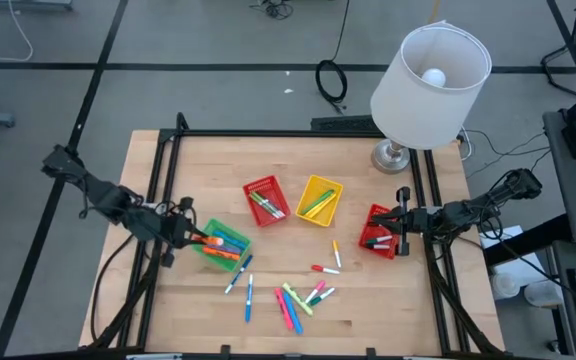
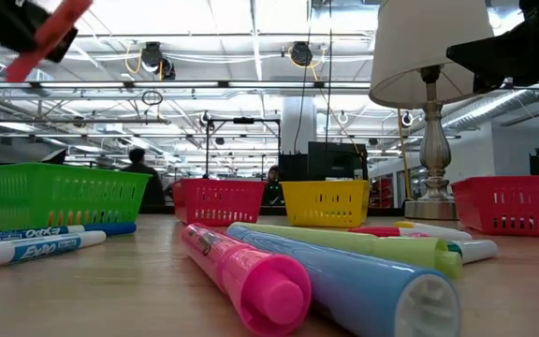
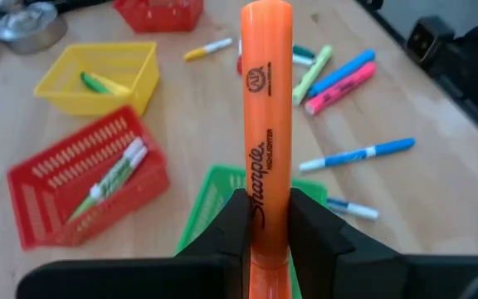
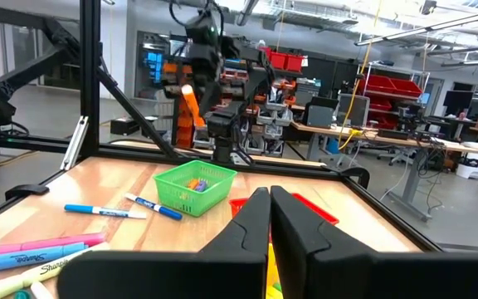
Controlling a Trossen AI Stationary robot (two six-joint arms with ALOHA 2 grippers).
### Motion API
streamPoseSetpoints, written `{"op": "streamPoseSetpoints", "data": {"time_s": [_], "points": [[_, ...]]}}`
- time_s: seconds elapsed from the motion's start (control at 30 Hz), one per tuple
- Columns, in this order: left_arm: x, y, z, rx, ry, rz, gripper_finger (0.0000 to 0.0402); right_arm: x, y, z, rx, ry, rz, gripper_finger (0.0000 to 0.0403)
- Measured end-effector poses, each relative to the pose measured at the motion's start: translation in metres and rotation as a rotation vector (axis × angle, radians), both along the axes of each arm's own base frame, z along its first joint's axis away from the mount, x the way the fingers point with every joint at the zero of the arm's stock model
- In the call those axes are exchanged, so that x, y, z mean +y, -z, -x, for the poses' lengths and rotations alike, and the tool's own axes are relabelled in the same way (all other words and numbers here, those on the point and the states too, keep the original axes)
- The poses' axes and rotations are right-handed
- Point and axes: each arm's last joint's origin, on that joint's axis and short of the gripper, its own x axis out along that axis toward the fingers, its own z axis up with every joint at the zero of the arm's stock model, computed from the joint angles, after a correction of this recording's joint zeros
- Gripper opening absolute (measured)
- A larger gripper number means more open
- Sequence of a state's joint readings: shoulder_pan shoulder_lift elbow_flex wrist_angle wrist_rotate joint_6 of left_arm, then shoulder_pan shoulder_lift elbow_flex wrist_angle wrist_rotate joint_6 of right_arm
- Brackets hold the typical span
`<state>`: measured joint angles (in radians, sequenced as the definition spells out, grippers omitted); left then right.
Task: Pick & Place Markers
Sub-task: Put the orange highlighter into the green bin
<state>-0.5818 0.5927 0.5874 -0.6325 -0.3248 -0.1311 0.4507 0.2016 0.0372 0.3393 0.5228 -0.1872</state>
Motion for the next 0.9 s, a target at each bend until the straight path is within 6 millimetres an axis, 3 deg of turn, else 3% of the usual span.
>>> {"op": "streamPoseSetpoints", "data": {"time_s": [0.2, 0.47, 0.9], "points": [[0.004, 0.026, 0.007, 0.038, -0.009, 0.005, 0.0056, 0.000, 0.000, 0.000, 0.000, 0.000, -0.003, 0.0000], [0.002, 0.029, 0.001, 0.049, -0.054, -0.015, 0.0056, 0.000, 0.000, 0.000, 0.000, 0.000, -0.004, 0.0000], [0.001, 0.059, -0.038, 0.345, -0.049, -0.123, 0.0056, 0.000, 0.000, 0.000, -0.001, 0.000, -0.004, 0.0000]]}}
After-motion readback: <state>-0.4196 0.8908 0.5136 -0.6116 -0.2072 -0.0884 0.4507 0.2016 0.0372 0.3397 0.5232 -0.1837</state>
